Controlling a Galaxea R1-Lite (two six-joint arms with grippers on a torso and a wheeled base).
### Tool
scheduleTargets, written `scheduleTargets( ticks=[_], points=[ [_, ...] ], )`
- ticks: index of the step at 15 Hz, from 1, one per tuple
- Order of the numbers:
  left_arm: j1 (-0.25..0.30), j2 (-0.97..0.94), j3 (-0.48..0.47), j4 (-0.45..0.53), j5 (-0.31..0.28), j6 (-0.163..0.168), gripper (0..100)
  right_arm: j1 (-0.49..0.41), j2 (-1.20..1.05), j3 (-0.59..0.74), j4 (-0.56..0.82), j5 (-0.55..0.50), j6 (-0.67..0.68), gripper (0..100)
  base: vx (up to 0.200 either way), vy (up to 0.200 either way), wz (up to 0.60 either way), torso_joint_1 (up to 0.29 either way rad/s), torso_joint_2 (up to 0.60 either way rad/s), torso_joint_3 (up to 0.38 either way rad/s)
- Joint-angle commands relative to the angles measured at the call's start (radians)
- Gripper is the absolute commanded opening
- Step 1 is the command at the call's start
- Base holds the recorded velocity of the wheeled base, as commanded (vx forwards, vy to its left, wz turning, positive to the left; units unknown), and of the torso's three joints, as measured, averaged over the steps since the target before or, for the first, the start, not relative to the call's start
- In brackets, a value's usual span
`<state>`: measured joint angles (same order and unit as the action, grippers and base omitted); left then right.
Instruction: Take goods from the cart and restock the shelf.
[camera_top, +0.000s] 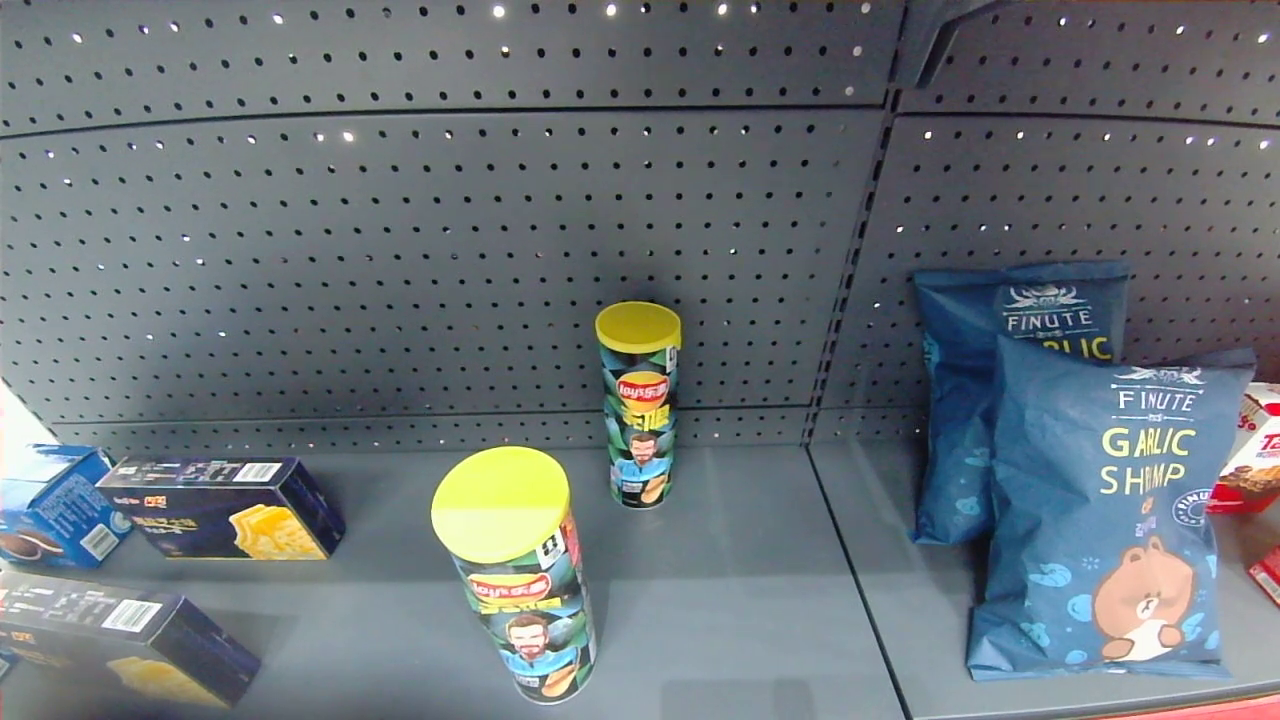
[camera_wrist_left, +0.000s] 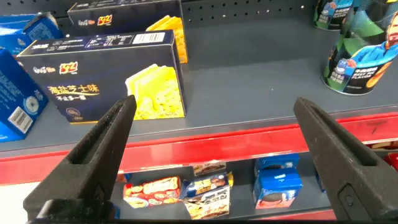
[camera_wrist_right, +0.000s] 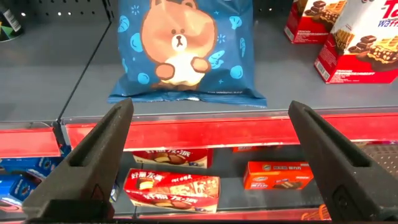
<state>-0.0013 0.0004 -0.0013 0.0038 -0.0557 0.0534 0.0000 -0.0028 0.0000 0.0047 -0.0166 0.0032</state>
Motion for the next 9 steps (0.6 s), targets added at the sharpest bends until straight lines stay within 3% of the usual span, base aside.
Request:
scheduleTargets(
  ticks=[1, 2, 3, 5, 6, 7, 8, 9],
  points=[
    [-0.005, 0.023, -0.062, 0.005, -0.032, 0.005, 100, 0.000, 0.003, 0.000, 0.000, 0.000, 0.000, 100, 0.000, 0.000, 0.00, 0.000, 0.00, 0.000],
    [-0.028, 0.112, -0.152, 0.019, -0.085, 0.013, 100, 0.000, 0.003, 0.000, 0.000, 0.001, 0.000, 100, 0.000, 0.000, 0.00, 0.000, 0.00, 0.000],
    [-0.042, 0.273, -0.250, 0.021, -0.141, 0.042, 100, 0.000, 0.003, 0.000, 0.000, 0.000, 0.000, 100, 0.000, 0.000, 0.00, 0.000, 0.00, 0.000],
    [-0.163, 0.398, -0.344, 0.015, -0.167, 0.144, 100, 0.000, 0.003, 0.000, 0.000, 0.001, 0.000, 100, 0.000, 0.000, 0.00, 0.000, 0.00, 0.000],
    [-0.226, 0.503, -0.416, 0.018, -0.167, 0.241, 100, 0.000, 0.003, 0.000, 0.000, 0.000, 0.000, 100, 0.000, 0.000, 0.00, 0.000, 0.00, 0.000],
    [-0.232, 0.553, -0.447, 0.016, -0.170, 0.266, 100, 0.000, 0.003, 0.000, 0.000, 0.000, 0.000, 100, 0.000, 0.000, 0.00, 0.000, 0.00, 0.000],
    [-0.253, 0.725, -0.510, 0.001, -0.176, 0.287, 100, 0.000, 0.003, 0.000, 0.000, 0.001, 0.000, 100, 0.000, 0.000, 0.00, 0.000, 0.00, 0.000],
    [-0.252, 0.823, -0.537, -0.048, -0.196, 0.278, 100, 0.000, 0.003, 0.000, 0.000, 0.000, 0.000, 100, 0.000, 0.000, 0.00, 0.000, 0.00, 0.000]
  ],
)
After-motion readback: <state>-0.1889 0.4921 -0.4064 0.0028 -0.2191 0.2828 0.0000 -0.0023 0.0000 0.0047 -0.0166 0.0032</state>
